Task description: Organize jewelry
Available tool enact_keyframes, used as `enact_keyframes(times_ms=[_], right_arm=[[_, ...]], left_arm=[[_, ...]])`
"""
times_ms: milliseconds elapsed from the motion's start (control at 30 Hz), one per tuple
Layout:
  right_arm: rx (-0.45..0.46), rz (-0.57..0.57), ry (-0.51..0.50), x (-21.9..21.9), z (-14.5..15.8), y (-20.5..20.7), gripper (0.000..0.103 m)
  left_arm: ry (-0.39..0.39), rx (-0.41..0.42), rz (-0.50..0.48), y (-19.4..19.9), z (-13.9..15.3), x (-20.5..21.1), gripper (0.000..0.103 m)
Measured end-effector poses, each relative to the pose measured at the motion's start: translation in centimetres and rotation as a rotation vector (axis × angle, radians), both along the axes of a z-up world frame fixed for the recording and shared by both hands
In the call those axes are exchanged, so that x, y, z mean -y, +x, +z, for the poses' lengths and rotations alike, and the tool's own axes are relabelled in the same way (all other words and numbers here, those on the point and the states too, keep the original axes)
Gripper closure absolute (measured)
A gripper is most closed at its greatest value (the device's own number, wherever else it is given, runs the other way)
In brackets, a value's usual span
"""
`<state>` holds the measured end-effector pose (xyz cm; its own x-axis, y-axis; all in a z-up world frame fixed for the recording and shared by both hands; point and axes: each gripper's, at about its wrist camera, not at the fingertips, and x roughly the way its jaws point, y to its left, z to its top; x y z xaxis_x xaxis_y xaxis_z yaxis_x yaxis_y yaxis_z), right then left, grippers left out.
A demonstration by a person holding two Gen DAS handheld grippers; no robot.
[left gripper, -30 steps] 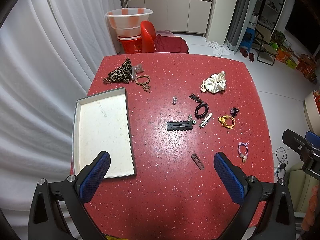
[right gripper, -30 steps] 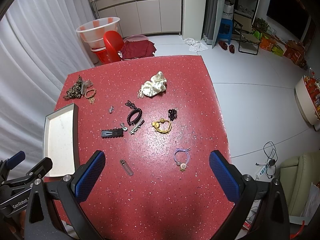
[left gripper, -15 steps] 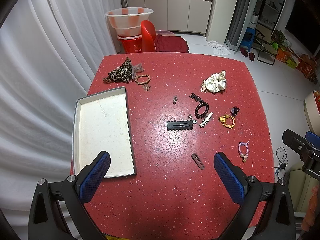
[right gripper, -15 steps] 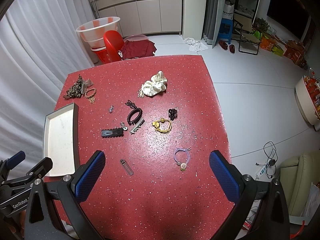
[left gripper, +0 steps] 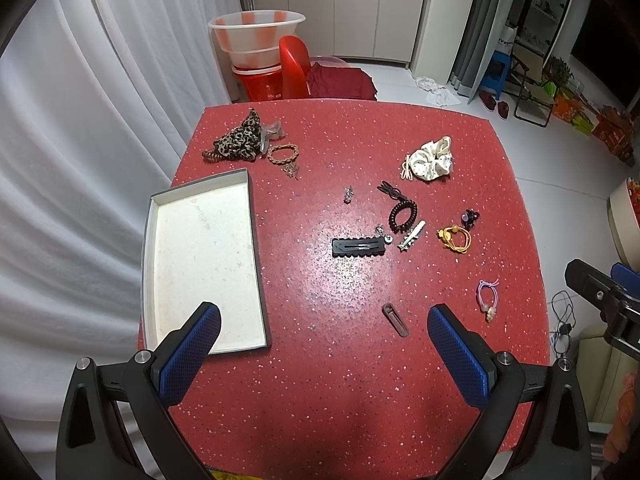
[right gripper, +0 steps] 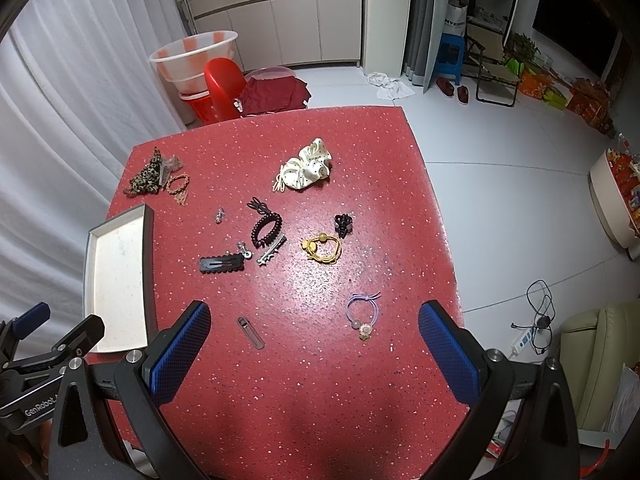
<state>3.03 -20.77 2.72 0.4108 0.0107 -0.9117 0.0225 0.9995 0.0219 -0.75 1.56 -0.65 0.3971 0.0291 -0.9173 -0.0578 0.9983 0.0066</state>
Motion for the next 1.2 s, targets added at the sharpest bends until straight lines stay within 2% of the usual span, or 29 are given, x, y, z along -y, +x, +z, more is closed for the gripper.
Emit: enact_keyframes(times_ms=[233,567,767,1000,1200], right_arm=[[-0.027,-0.016,-0.014,0.4,-0.9,0.1,0.000],[-0.100,-0.061,-0.004,2.6,-3.8,0.6,0.000],[-0.142,-0.091,-0.006,4.2,-6.4,0.8,0.000],[-0.207,-0.093,-0.012,5.2,-10.7,0.7,0.000],[-0.245,-0.085,-0.018,5.9,-14.6,0.9,0.000]], left_arm=[[-0.007,-0.013,0.010,0.9,-0.5,-0.4,0.000],[-0.065,-0.102,0.008,2.2,-4.2,-0.2,0.000],[-0.085,-0.135,-0.013,2.8,-7.4,1.1,0.000],[-0.096,-0.222,-0.022,2.9,-12.5,2.9,0.000],[-0.112,-0.253,-0.014,3.4,-16.1,4.2,0.000]])
